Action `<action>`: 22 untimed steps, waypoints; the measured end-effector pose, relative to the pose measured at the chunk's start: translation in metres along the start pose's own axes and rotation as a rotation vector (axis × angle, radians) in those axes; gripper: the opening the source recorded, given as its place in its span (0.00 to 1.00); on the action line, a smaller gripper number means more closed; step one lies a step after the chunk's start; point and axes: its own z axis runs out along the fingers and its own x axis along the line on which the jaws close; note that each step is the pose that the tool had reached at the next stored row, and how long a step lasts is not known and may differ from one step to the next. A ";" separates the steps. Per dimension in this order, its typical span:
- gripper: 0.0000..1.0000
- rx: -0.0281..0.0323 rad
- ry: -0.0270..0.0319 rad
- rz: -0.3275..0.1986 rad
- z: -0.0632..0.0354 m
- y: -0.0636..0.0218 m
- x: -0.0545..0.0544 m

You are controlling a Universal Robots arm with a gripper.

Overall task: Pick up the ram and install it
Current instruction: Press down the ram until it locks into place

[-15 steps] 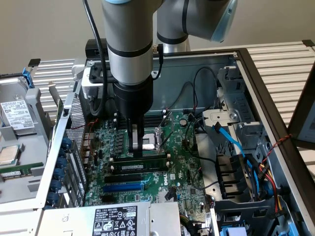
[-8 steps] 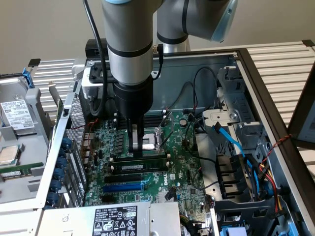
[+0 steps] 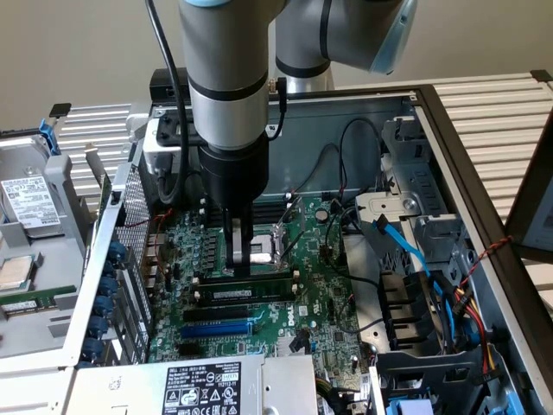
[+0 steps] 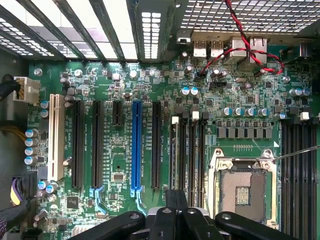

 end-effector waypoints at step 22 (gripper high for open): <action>0.11 0.0168 -0.0077 0.349 0.0005 0.0000 0.000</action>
